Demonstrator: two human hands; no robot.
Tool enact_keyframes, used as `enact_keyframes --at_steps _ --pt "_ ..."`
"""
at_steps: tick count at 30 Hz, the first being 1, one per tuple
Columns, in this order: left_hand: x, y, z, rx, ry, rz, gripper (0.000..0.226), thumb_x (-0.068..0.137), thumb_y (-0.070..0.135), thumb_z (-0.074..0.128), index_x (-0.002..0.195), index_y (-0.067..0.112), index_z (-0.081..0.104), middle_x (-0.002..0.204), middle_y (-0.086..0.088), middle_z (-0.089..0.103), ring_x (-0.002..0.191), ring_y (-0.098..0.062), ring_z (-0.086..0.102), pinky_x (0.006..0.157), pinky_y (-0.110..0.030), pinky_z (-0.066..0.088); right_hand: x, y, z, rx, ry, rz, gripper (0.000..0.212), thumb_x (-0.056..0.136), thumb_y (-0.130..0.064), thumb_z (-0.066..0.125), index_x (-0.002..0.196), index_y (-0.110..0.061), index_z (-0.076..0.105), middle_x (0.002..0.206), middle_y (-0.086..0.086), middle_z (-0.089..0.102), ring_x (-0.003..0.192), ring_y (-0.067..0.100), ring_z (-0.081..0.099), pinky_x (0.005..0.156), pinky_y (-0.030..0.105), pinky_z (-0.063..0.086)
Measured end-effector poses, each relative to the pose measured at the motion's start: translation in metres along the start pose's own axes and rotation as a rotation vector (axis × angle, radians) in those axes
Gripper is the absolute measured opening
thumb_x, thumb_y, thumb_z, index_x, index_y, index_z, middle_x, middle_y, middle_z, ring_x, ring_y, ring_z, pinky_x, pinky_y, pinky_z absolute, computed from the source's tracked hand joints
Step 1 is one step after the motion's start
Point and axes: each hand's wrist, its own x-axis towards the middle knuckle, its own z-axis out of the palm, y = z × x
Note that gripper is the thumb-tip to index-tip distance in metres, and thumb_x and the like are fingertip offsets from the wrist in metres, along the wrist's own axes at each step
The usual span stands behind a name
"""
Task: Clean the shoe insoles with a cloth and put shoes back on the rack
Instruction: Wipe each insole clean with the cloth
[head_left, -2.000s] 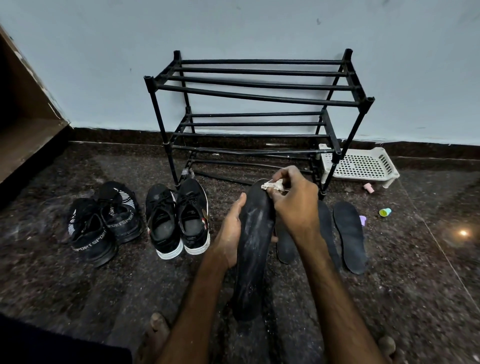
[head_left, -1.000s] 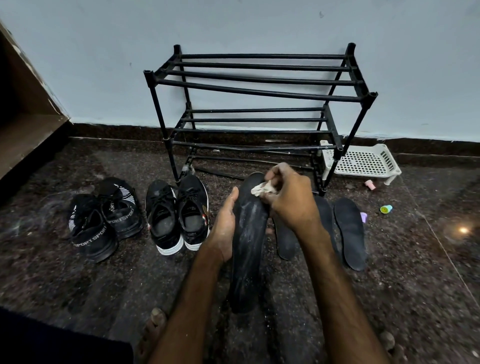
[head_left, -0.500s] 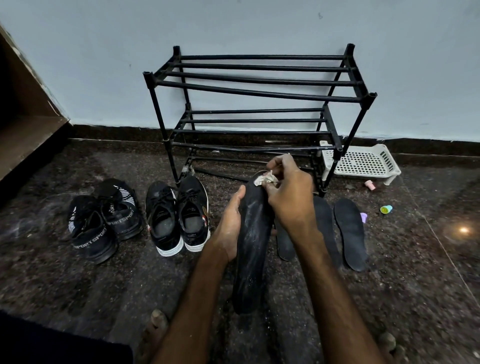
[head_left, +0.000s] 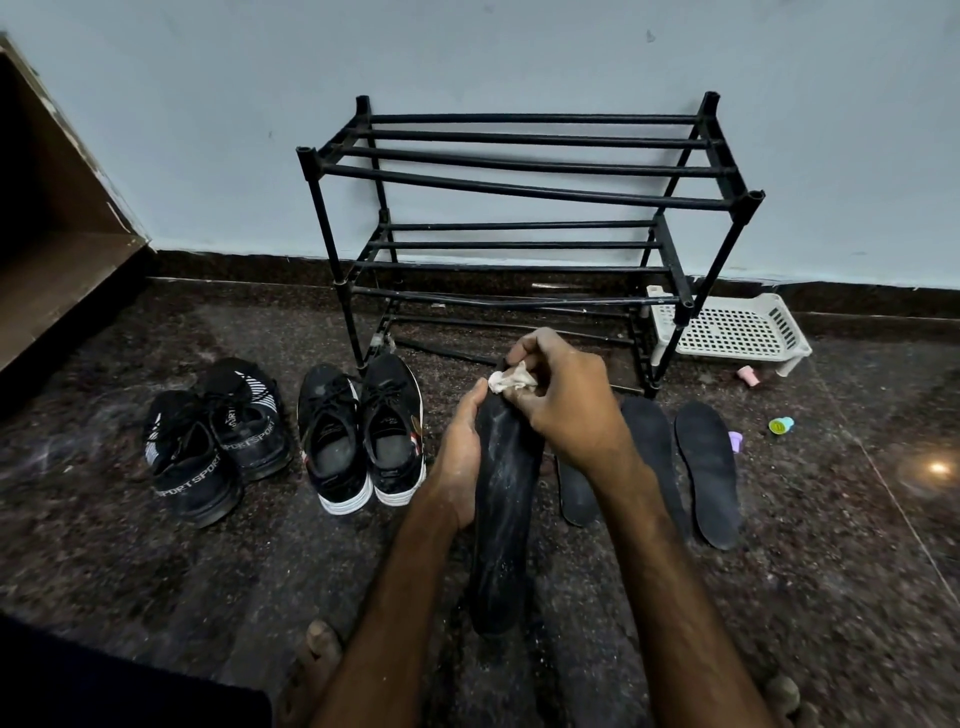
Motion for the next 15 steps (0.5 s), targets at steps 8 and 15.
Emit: enact_keyframes --at_steps 8,15 --pt "-0.001 -0.003 0.007 0.028 -0.010 -0.020 0.058 0.097 0.055 0.038 0.108 0.009 0.073 0.101 -0.014 0.072 0.090 -0.025 0.068 0.082 -0.041 0.051 0.000 -0.001 -0.006 -0.023 0.106 0.000 0.033 0.078 -0.003 0.074 0.097 -0.024 0.057 0.082 -0.009 0.063 0.074 0.007 0.061 0.066 0.020 0.050" --pt "-0.004 -0.002 0.002 0.033 -0.008 -0.028 0.064 0.097 0.057 0.039 0.091 0.007 0.078 0.085 -0.013 0.074 0.071 -0.025 0.071 0.061 -0.036 0.058 -0.001 0.008 -0.009 -0.116 0.133 0.087 0.030 0.080 -0.004 0.072 0.096 -0.024 0.056 0.081 -0.005 0.064 0.071 0.010 0.061 0.063 0.026 0.051"
